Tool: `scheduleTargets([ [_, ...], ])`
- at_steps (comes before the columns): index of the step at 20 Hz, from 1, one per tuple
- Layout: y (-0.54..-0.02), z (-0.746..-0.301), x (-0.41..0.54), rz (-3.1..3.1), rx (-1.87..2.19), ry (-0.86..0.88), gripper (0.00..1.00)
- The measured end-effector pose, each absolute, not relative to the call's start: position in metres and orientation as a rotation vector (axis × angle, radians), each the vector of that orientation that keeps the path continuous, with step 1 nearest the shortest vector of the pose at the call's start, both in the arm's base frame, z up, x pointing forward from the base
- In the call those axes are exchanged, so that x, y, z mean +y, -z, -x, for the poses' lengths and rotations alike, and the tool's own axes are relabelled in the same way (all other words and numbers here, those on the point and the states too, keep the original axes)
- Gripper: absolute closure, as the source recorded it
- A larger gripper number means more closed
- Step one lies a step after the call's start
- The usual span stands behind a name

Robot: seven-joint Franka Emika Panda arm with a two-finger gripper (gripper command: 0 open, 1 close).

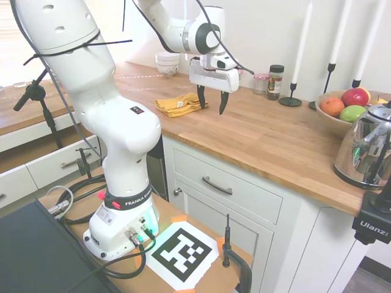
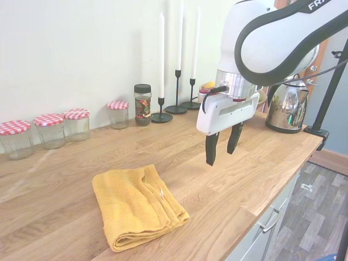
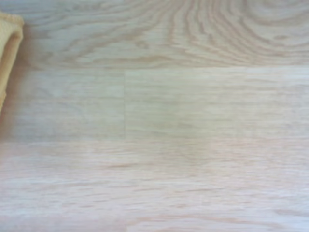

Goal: Wipe the counter

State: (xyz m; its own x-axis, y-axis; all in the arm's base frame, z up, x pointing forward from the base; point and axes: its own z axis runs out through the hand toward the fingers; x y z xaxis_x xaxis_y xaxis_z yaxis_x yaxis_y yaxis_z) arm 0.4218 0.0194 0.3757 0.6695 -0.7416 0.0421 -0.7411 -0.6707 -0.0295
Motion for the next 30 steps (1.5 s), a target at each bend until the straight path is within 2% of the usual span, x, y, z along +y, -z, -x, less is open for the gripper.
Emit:
scheduleTargets([
  [16,-0.365,-0.440,0.032,2.865,1.235,0.062,0.00],
  [30,-0.379,-0.465,0.154,2.957,1.154,0.152,0.00],
])
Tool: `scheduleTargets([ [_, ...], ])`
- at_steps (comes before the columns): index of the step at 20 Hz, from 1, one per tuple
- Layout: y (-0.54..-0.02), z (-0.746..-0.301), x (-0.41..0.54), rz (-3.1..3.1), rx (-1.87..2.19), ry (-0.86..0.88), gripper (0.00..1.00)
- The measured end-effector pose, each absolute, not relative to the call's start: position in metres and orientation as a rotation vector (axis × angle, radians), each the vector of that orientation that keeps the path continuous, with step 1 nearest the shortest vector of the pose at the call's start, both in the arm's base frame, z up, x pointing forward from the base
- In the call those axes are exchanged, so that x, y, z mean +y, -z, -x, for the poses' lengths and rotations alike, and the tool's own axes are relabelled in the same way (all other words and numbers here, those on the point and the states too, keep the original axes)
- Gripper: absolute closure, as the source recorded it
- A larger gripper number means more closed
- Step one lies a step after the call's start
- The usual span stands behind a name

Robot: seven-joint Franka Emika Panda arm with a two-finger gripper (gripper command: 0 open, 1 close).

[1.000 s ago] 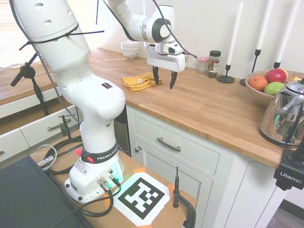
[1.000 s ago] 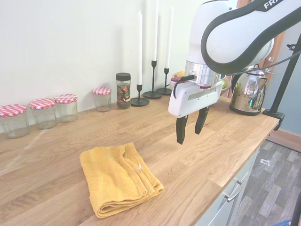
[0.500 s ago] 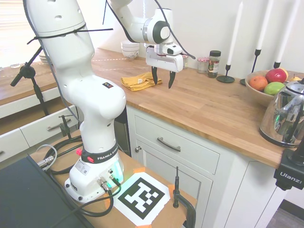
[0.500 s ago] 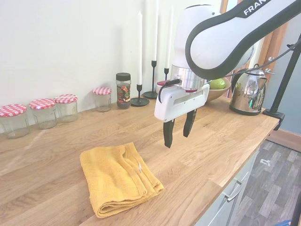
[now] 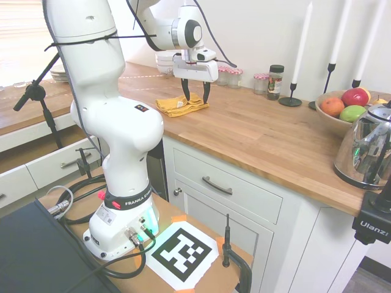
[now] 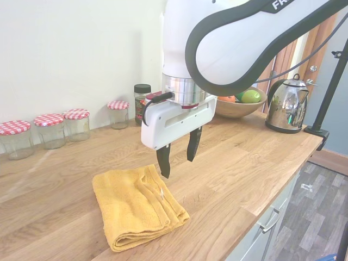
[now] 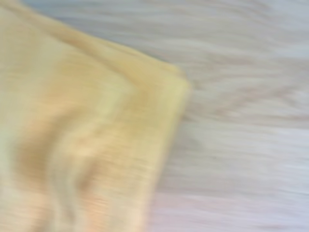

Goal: Wipe the counter

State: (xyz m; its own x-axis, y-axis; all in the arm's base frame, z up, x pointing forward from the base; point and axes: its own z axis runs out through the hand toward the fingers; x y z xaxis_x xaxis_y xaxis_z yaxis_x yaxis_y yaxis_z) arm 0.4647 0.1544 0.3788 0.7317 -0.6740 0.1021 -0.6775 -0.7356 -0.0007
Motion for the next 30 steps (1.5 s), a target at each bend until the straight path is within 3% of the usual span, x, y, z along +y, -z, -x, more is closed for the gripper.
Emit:
scheduleTargets([
  [12,-0.367,-0.484,0.268,-2.871,-1.065,-0.147,0.00],
  [30,-0.334,-0.505,0.257,-2.833,-1.117,-0.087,0.00],
])
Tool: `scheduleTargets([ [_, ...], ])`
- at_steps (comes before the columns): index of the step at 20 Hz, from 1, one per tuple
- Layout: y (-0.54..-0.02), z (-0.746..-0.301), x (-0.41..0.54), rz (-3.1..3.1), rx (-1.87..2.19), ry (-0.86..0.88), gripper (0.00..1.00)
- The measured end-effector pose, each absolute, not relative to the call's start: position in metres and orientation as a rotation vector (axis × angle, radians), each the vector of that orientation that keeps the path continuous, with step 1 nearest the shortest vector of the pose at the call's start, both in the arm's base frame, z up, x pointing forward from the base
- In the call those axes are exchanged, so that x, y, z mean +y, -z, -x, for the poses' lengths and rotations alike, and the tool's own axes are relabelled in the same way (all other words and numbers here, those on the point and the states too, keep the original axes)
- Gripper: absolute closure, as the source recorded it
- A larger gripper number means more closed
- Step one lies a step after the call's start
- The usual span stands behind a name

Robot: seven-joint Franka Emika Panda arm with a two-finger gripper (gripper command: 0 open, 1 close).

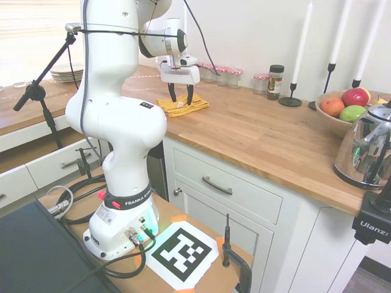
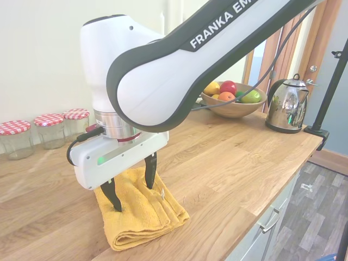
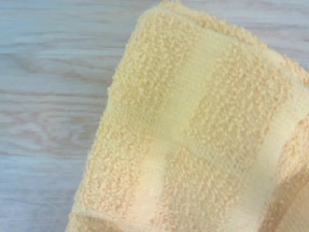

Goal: Wipe the counter

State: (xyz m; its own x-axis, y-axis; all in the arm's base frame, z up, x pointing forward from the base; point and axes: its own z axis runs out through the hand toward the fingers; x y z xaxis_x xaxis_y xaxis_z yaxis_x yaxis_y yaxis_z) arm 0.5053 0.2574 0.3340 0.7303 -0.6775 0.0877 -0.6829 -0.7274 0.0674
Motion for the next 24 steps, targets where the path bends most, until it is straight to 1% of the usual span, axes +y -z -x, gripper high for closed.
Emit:
scheduleTargets([
  [1,-0.334,-0.506,0.257,-2.834,-1.118,-0.086,1.00],
  [8,-0.332,-0.509,0.262,-2.844,-1.109,-0.080,1.00],
  [13,-0.329,-0.509,0.295,-2.875,-1.095,-0.090,1.00],
  [24,-0.327,-0.501,0.299,-2.926,-1.121,-0.118,1.00],
])
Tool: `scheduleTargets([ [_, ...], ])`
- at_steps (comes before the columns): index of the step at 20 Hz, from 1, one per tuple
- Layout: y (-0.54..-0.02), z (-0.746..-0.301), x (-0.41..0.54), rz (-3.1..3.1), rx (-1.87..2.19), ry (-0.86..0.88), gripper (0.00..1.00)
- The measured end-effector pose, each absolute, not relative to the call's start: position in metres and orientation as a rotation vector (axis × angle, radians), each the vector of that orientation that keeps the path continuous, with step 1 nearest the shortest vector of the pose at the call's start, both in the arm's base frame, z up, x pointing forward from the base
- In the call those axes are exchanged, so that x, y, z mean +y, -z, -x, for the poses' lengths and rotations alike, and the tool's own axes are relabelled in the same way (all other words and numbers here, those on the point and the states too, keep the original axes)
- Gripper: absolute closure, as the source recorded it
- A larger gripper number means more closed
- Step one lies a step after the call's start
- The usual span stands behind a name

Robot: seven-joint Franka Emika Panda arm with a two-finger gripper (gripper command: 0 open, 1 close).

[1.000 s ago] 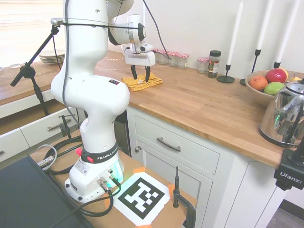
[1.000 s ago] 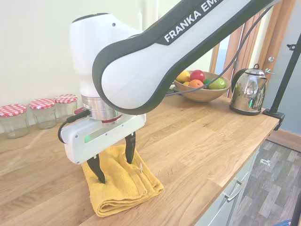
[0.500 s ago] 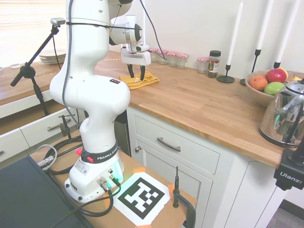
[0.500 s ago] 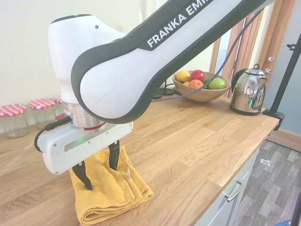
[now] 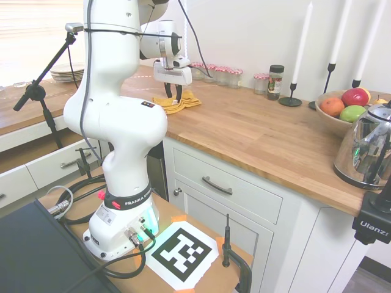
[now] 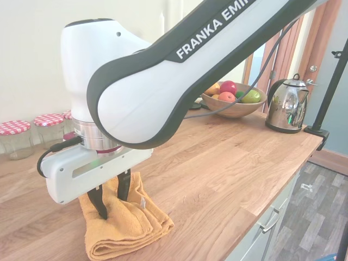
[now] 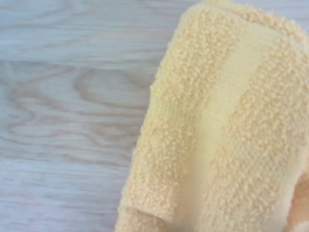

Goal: Wipe the counter

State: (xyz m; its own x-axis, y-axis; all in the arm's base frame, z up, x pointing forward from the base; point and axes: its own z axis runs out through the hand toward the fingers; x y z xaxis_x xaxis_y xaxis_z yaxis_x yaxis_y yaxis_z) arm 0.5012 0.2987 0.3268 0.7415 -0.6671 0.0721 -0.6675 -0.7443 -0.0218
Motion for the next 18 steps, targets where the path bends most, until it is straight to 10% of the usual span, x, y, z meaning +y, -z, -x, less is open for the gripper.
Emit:
scheduleTargets([
  [18,-0.326,-0.499,0.281,-2.933,-1.159,-0.120,1.00],
])
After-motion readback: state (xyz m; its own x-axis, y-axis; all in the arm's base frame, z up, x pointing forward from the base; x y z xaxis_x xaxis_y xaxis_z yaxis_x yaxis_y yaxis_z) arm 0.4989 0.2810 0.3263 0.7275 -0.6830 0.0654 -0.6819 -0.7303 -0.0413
